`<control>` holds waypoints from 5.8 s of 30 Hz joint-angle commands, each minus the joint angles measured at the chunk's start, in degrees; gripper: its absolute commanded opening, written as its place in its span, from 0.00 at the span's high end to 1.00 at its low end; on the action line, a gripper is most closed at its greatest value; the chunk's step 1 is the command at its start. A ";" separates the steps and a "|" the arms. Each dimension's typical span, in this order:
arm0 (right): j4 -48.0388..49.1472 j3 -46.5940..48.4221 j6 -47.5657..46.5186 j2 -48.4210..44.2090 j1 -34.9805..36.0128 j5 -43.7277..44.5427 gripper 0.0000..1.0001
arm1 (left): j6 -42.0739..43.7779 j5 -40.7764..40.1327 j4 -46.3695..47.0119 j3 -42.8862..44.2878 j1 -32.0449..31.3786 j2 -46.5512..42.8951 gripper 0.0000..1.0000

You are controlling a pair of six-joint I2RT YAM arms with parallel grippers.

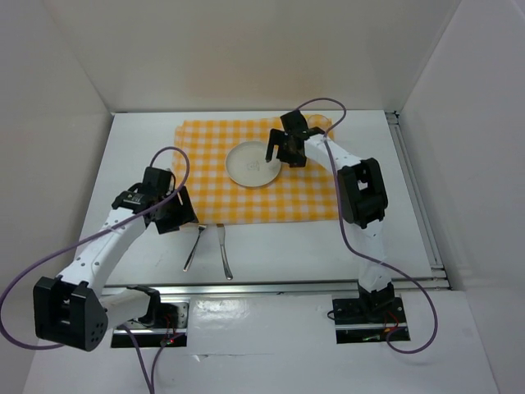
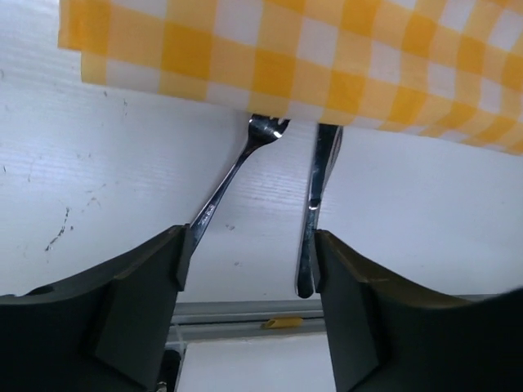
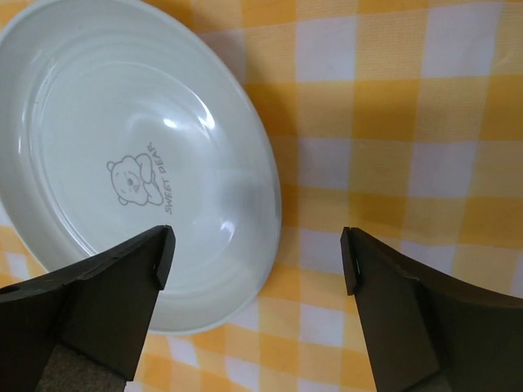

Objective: Set the dinner table for one person

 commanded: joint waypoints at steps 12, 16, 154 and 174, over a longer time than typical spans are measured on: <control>0.82 -22.80 -1.32 -30.23 5.14 5.68 0.04 | -4.60 -6.20 5.38 -5.61 -9.55 6.76 0.40; 0.82 -28.62 -0.69 -35.25 5.67 5.15 0.04 | -5.22 -12.44 5.39 -2.98 -11.84 14.58 0.30; -5.77 -15.89 -4.74 -13.10 46.63 9.19 1.00 | 9.11 -3.06 -8.76 47.92 5.47 26.55 0.38; -6.21 -18.52 -7.19 -15.31 45.92 2.52 0.43 | 7.52 -2.61 -7.17 44.58 5.47 25.94 0.40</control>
